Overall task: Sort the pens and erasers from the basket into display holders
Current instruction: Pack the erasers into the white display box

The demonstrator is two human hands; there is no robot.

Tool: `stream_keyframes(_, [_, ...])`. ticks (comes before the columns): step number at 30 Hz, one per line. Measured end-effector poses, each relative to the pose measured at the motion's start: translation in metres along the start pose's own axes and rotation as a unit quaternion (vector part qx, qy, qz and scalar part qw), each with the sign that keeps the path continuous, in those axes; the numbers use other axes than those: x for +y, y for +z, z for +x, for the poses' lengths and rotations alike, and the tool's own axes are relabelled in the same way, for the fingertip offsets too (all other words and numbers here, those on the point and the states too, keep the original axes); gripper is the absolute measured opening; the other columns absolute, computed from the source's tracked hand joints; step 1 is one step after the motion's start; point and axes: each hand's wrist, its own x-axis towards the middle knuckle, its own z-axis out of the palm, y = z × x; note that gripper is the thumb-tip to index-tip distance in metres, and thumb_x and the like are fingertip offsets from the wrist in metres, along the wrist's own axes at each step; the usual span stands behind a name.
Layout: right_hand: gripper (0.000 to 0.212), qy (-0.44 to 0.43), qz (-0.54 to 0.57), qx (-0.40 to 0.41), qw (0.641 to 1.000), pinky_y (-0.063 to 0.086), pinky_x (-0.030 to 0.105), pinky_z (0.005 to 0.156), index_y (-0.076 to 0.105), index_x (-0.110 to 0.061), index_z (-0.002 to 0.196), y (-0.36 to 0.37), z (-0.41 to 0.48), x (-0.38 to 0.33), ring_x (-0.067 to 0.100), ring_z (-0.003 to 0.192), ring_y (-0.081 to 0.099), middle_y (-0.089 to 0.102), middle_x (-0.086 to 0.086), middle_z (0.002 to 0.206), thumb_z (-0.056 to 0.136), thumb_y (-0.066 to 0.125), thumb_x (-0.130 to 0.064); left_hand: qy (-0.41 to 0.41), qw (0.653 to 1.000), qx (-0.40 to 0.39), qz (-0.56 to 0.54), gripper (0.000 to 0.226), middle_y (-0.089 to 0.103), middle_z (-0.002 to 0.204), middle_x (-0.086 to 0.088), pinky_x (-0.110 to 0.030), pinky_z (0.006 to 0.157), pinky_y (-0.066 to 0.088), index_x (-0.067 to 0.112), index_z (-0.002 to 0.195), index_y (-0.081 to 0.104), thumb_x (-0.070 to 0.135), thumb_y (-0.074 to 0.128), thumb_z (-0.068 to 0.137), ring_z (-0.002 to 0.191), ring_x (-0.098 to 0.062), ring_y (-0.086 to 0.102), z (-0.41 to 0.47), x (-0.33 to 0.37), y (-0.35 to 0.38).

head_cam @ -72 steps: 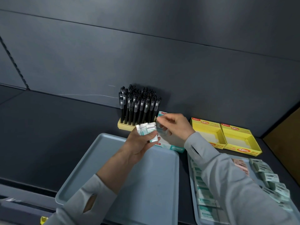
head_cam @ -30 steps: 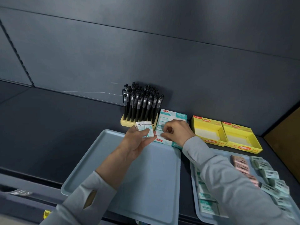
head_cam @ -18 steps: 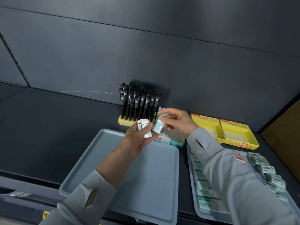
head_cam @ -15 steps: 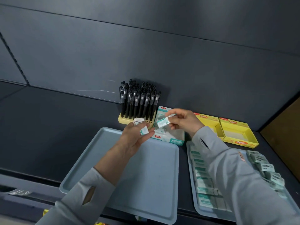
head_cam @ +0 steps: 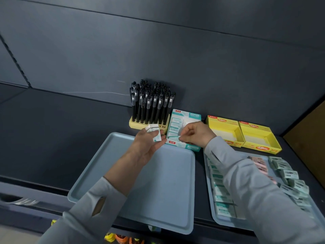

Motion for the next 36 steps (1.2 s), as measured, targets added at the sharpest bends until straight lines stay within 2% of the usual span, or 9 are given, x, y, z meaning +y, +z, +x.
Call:
stream_keyframes(4, [0.018, -0.024, -0.085, 0.029, 0.996, 0.046, 0.020, 0.073, 0.067, -0.025, 0.064, 0.009, -0.001, -0.007, 0.006, 0.079, 0.059, 0.066, -0.014, 0.076, 0.075, 0.082, -0.024, 0.002, 1.000, -0.008, 0.003, 0.018, 0.062, 0.114, -0.019, -0.042, 0.094, 0.052, 0.003, 0.114, 0.053, -0.001, 0.046, 0.098, 0.114, -0.033, 0.060, 0.000, 0.000, -0.002])
stream_keyframes(8, [0.010, -0.044, -0.122, 0.035, 0.991, 0.050, 0.025, 0.079, 0.074, -0.019, 0.076, 0.014, 0.002, -0.009, 0.010, 0.090, 0.060, 0.069, -0.009, 0.088, 0.077, 0.081, -0.026, 0.008, 1.000, -0.017, 0.016, 0.017, 0.062, 0.116, -0.019, -0.040, 0.095, 0.052, 0.002, 0.112, 0.055, -0.002, 0.049, 0.097, 0.115, -0.033, 0.060, 0.001, 0.000, -0.002])
stream_keyframes(11, [0.007, -0.049, -0.120, 0.039, 0.991, 0.052, 0.026, 0.080, 0.075, -0.019, 0.075, 0.013, 0.003, -0.008, 0.011, 0.085, 0.062, 0.070, -0.008, 0.084, 0.077, 0.080, -0.024, 0.020, 0.999, -0.032, 0.040, 0.018, 0.064, 0.117, -0.020, -0.038, 0.098, 0.050, 0.000, 0.109, 0.058, -0.005, 0.048, 0.095, 0.114, -0.032, 0.061, 0.000, 0.000, 0.000])
stream_keyframes(15, [0.013, -0.086, 0.013, 0.083, 0.993, 0.048, 0.022, 0.074, 0.069, -0.026, 0.073, 0.007, 0.005, -0.010, 0.005, 0.071, 0.061, 0.067, -0.015, 0.072, 0.086, 0.071, -0.026, 0.060, 0.993, -0.050, 0.084, 0.026, 0.064, 0.119, -0.023, -0.032, 0.093, 0.054, -0.008, 0.117, 0.058, -0.010, 0.050, 0.092, 0.110, -0.029, 0.062, -0.002, -0.004, 0.000])
stream_keyframes(19, [0.008, -0.101, 0.238, -0.003, 0.966, 0.050, 0.018, 0.057, 0.071, -0.015, 0.085, -0.002, -0.003, -0.028, 0.005, 0.062, 0.061, 0.067, -0.001, 0.072, 0.091, 0.066, -0.015, 0.076, 0.987, -0.082, 0.114, 0.027, 0.062, 0.116, -0.025, -0.032, 0.086, 0.057, -0.007, 0.119, 0.056, -0.008, 0.054, 0.091, 0.097, -0.026, 0.064, -0.003, -0.004, 0.008])
stream_keyframes(26, [0.006, -0.108, 0.238, -0.033, 0.965, 0.050, 0.018, 0.056, 0.067, -0.010, 0.084, -0.026, -0.007, -0.022, 0.007, 0.062, 0.060, 0.067, -0.002, 0.071, 0.086, 0.069, -0.005, 0.057, 0.990, -0.098, 0.079, 0.031, 0.062, 0.120, -0.022, -0.032, 0.083, 0.058, -0.001, 0.123, 0.055, -0.003, 0.057, 0.092, 0.100, -0.027, 0.064, -0.004, -0.004, 0.025])
stream_keyframes(29, [0.009, -0.073, 0.327, 0.042, 0.941, 0.048, 0.018, 0.050, 0.063, -0.011, 0.086, -0.040, -0.003, -0.012, 0.007, 0.060, 0.061, 0.066, 0.002, 0.073, 0.090, 0.063, -0.003, 0.022, 0.997, -0.068, 0.014, 0.023, 0.060, 0.119, -0.022, -0.033, 0.080, 0.059, 0.001, 0.118, 0.056, 0.002, 0.054, 0.095, 0.101, -0.031, 0.062, -0.001, -0.002, 0.027])
stream_keyframes(32, [0.017, -0.082, 0.195, 0.143, 0.967, 0.048, 0.023, 0.049, 0.065, -0.018, 0.081, -0.050, 0.011, 0.009, 0.011, 0.054, 0.054, 0.061, 0.006, 0.069, 0.090, 0.063, -0.003, 0.010, 0.999, -0.048, 0.001, 0.021, 0.062, 0.121, -0.022, -0.037, 0.089, 0.056, 0.001, 0.117, 0.055, 0.003, 0.053, 0.097, 0.106, -0.033, 0.064, 0.003, -0.002, 0.022])
stream_keyframes(36, [0.015, -0.100, 0.009, 0.082, 0.992, 0.055, 0.033, 0.071, 0.070, -0.027, 0.088, -0.030, 0.021, 0.012, 0.017, 0.071, 0.062, 0.070, 0.006, 0.088, 0.089, 0.067, -0.013, 0.008, 0.999, -0.040, -0.004, 0.026, 0.060, 0.124, -0.025, -0.037, 0.090, 0.055, -0.002, 0.122, 0.053, 0.001, 0.052, 0.096, 0.107, -0.032, 0.064, 0.005, -0.003, 0.020])
